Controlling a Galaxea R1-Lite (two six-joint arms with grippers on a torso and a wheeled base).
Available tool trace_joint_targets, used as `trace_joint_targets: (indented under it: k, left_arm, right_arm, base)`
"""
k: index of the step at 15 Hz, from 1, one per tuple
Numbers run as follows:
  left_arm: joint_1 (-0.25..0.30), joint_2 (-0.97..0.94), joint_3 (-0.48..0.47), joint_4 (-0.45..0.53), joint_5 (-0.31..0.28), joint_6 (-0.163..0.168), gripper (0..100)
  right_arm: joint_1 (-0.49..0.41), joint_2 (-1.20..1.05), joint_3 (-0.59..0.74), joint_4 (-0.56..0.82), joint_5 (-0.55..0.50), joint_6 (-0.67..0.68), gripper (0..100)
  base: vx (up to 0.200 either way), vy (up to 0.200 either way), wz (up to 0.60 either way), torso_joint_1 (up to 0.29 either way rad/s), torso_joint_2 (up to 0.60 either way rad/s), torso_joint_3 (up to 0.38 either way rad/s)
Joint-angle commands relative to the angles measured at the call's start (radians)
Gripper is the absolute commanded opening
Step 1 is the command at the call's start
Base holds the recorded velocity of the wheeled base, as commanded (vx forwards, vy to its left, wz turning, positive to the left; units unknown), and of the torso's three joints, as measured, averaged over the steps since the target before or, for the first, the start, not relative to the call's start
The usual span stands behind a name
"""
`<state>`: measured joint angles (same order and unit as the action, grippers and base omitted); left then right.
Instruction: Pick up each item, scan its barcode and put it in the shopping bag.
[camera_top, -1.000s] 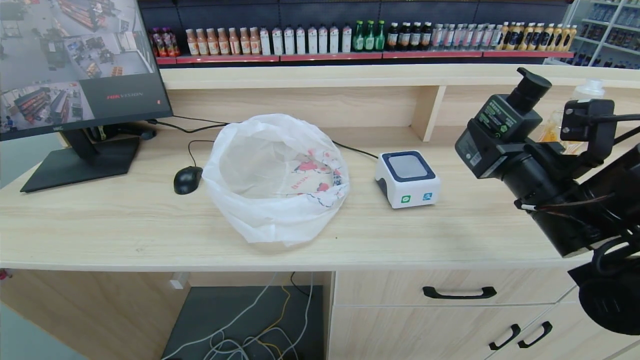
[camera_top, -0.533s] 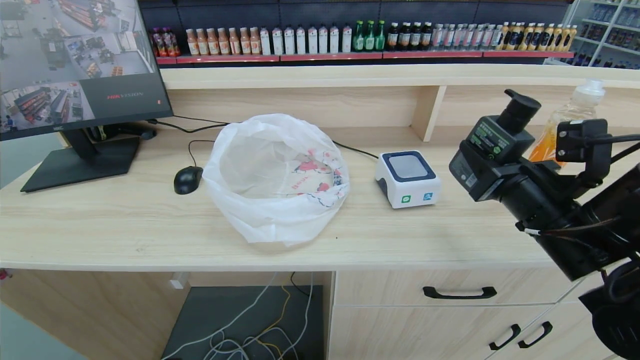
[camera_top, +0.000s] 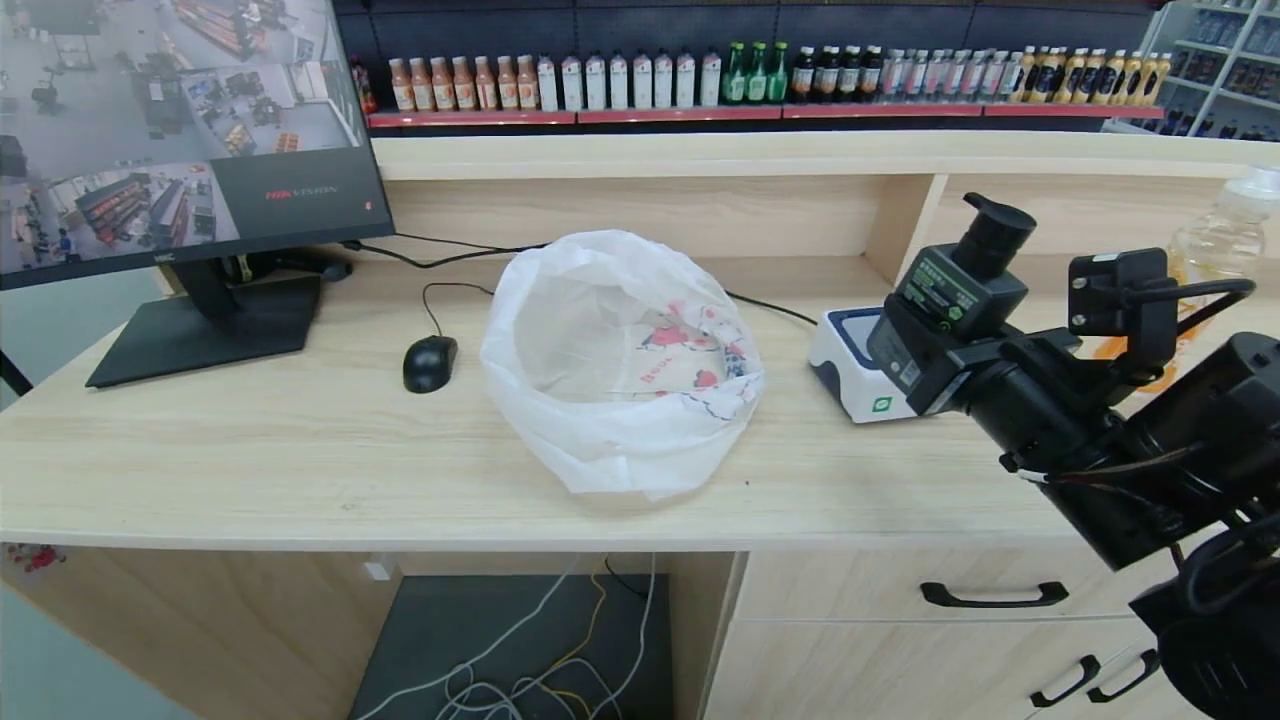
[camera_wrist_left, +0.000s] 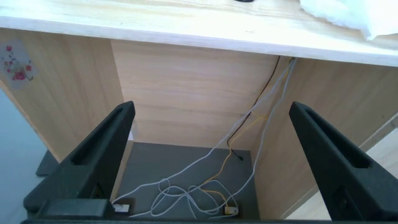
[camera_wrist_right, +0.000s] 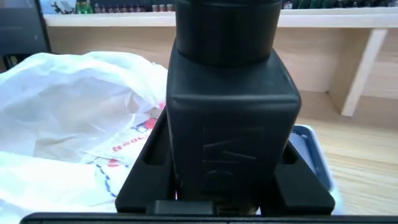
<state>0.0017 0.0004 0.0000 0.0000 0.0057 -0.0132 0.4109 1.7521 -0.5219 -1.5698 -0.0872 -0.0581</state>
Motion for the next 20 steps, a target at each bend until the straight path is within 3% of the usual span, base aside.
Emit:
trace_joint_targets:
  k: [1,8,11,14,15,18,20]
  left_arm:
    - [0.0,0.0,0.0,0.0,0.0,-0.001,100]
    - [0.0,0.0,0.0,0.0,0.0,0.001,100]
    - [0.0,0.0,0.0,0.0,0.0,0.007,100]
    - [0.0,0.0,0.0,0.0,0.0,0.009,100]
    - [0.0,0.0,0.0,0.0,0.0,0.009,100]
    - [0.0,0.0,0.0,0.0,0.0,0.009,100]
    - [0.0,0.0,0.0,0.0,0.0,0.01,100]
  right_arm:
    - [0.006,0.023,-0.015,-0.001,0.0,-0.002,0]
    - [0.009,0.003,-0.058,-0.001,-0.008,-0.009,0]
    - [0.019,0.001,-0.067,-0.001,-0.012,-0.017,0]
    - [0.086,0.0,-0.086,-0.001,-0.035,-0.077,0]
    - [0.12,0.004,-0.096,-0.001,-0.088,-0.091,0]
    - [0.258,0.041,-0.11,-0.001,-0.121,-0.06,0]
    - [0.259,0.083,-0.164,-0.001,-0.137,-0.071,0]
  base:
    - [0.0,0.2,0.0,0.007,0.0,-0.002]
    - [0.0,0.2,0.0,0.004,0.0,0.0]
    - [0.0,0.0,0.0,0.0,0.0,0.0]
    - [0.0,0.0,0.0,0.0,0.0,0.0]
    - [0.0,0.0,0.0,0.0,0.0,0.0]
    - [0.0,0.0,0.0,0.0,0.0,0.0]
    - [0.0,0.0,0.0,0.0,0.0,0.0]
